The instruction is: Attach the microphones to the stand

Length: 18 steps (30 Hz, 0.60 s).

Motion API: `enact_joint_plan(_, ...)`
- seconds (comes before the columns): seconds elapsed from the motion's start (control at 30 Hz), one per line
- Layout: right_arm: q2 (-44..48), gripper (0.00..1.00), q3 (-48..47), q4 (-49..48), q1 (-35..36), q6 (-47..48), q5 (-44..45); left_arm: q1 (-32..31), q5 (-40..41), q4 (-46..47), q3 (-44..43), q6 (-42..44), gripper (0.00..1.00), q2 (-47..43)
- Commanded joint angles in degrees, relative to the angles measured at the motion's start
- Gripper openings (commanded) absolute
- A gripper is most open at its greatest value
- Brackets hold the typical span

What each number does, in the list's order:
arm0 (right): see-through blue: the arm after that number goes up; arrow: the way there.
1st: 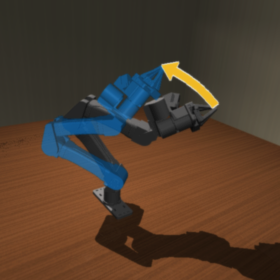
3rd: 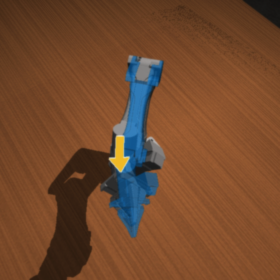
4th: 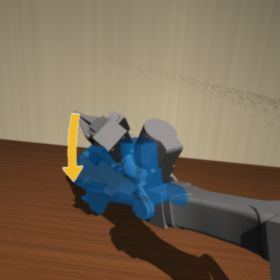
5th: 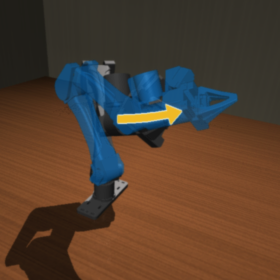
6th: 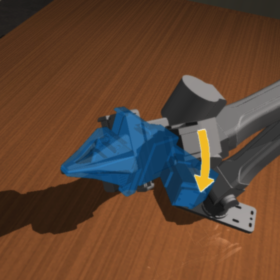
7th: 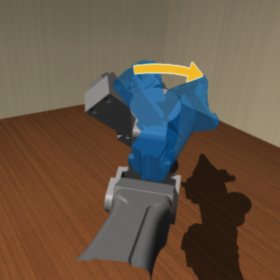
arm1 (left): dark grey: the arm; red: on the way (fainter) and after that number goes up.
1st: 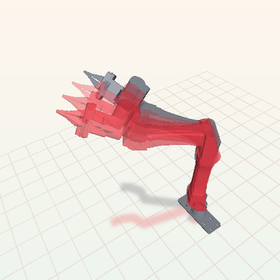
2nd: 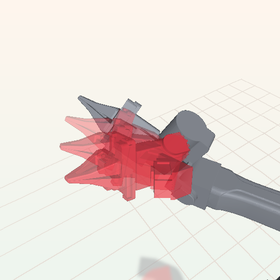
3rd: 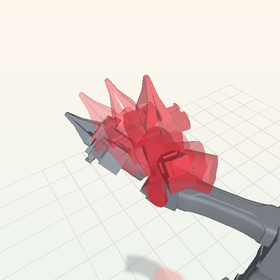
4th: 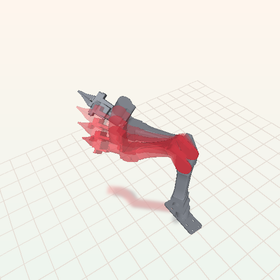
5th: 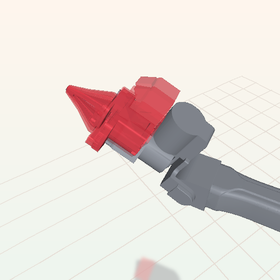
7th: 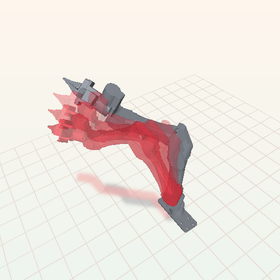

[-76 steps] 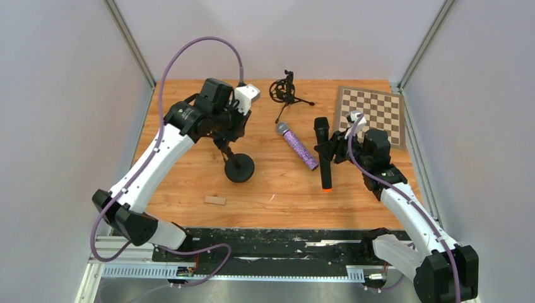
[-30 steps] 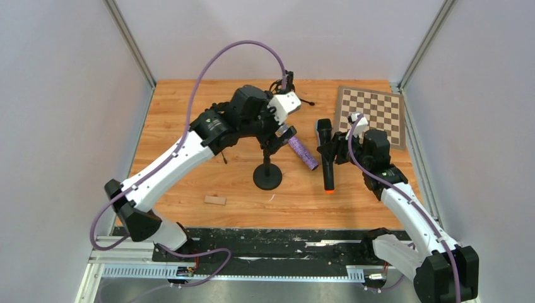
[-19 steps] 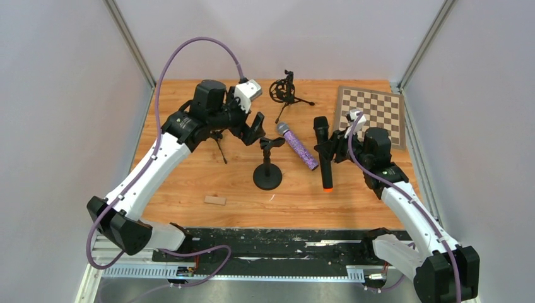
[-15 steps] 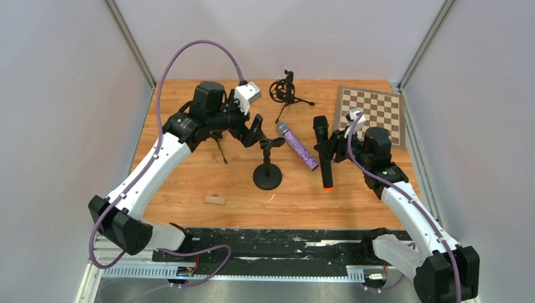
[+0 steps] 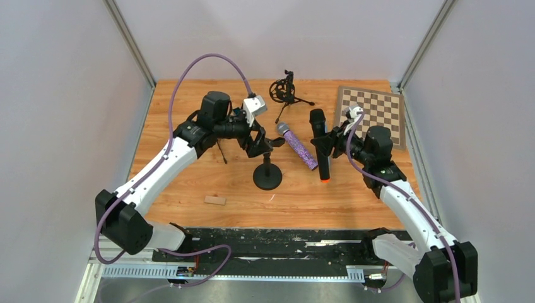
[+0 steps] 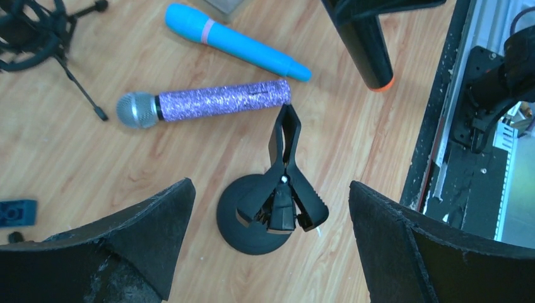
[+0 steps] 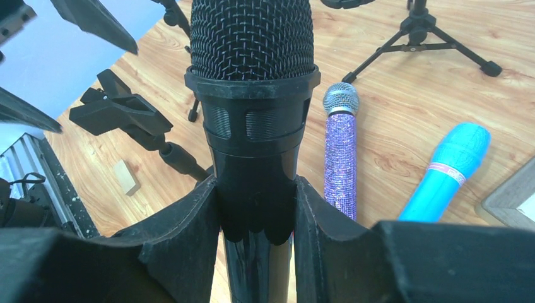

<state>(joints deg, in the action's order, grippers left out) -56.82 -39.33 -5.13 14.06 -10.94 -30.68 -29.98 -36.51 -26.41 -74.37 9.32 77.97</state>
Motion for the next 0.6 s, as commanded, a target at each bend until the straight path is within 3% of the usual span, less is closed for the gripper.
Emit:
enact_joint_plan(0.0, -1.9, 0.00, -2.6, -6.8, 0.3, -1.0, -4.1, 0.1, -0.8, 7.0, 4.3, 1.2, 1.00, -4.9)
enact_joint_plan(0.37, -1.6, 0.00, -1.2, -17.5, 0.2, -6.7, -7.4, 0.0, 1.0, 11.2, 12.4, 6.8, 1.00, -13.0)
enact_joint_plan(0.57, 2.1, 0.00, 1.1, -24.9, 0.2, -10.4, -7.8, 0.0, -3.7, 12.0, 12.1, 5.8, 1.00, -13.7)
